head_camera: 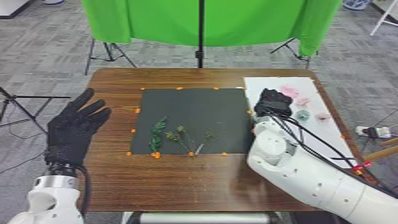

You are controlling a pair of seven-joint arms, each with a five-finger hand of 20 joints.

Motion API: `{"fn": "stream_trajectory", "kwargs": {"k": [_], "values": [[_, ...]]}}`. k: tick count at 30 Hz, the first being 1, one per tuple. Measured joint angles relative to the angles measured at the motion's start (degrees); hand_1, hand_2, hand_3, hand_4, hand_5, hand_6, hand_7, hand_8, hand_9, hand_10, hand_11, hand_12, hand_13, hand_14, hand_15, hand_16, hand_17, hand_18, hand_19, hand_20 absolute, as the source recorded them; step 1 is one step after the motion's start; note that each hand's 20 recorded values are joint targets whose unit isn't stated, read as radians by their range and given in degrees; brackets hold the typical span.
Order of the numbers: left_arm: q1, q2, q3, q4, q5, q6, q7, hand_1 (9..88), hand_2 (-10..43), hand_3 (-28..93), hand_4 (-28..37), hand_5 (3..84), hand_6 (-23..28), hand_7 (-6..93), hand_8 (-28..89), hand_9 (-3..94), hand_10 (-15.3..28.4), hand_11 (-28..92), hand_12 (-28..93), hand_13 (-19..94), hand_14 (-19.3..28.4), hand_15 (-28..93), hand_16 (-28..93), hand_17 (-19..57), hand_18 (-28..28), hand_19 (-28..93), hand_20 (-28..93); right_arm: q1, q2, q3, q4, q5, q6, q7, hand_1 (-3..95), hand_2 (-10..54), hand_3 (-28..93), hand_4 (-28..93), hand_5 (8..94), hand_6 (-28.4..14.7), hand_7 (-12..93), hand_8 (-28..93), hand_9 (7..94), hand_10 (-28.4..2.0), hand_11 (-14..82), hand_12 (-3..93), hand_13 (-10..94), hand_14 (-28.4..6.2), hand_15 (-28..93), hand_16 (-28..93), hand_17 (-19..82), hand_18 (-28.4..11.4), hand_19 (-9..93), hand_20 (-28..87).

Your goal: Arrange flowers

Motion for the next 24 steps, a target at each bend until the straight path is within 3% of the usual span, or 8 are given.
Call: {"fn": "stream_trajectory", "kwargs": {"k": [9,19,24], "values": [[0.53,0.56,0.05,-0.07,-0.32,0.40,0.90,24.1,10.7,77,-26.4,39.8,8.8,10.7,-9,36.7,20.3,27,11,27,27.3,55,-9,-8.8,26.0,57,11,2.71,2.29,1.65,-2.93,-0.60,0.94,-0.63,56.5,-9.5,73,-28,93.7,-5.4,24,11,93.5,-14.1,44.6,21.5,80,-11.5,79,18,36,-24.4,93,49],[0.54,0.36,-0.15,-0.07,-0.22,0.32,0.57,24.1,10.8,77,-26.4,39.8,8.8,10.6,-9,36.7,20.3,27,11,27,27.3,55,-9,-8.8,26.0,57,11,-4.09,0.40,11.02,-17.44,-3.32,-3.78,-3.47,56.5,-9.5,74,-28,93.7,-5.9,24,11,93.7,-14.6,44.9,21.4,80,-12.0,79,18,37,-25.0,93,51],[0.63,0.03,-0.43,-0.07,-0.14,0.26,0.20,24.1,10.9,77,-26.3,39.8,8.8,10.7,-9,36.7,20.3,27,11,27,27.3,55,-9,-8.8,26.0,57,11,-9.77,-2.76,12.14,-21.17,-5.58,-4.18,-3.45,56.6,-9.5,74,-28,93.7,-5.9,25,11,93.7,-14.6,44.9,21.3,80,-12.1,79,17,37,-25.2,93,52]]}}
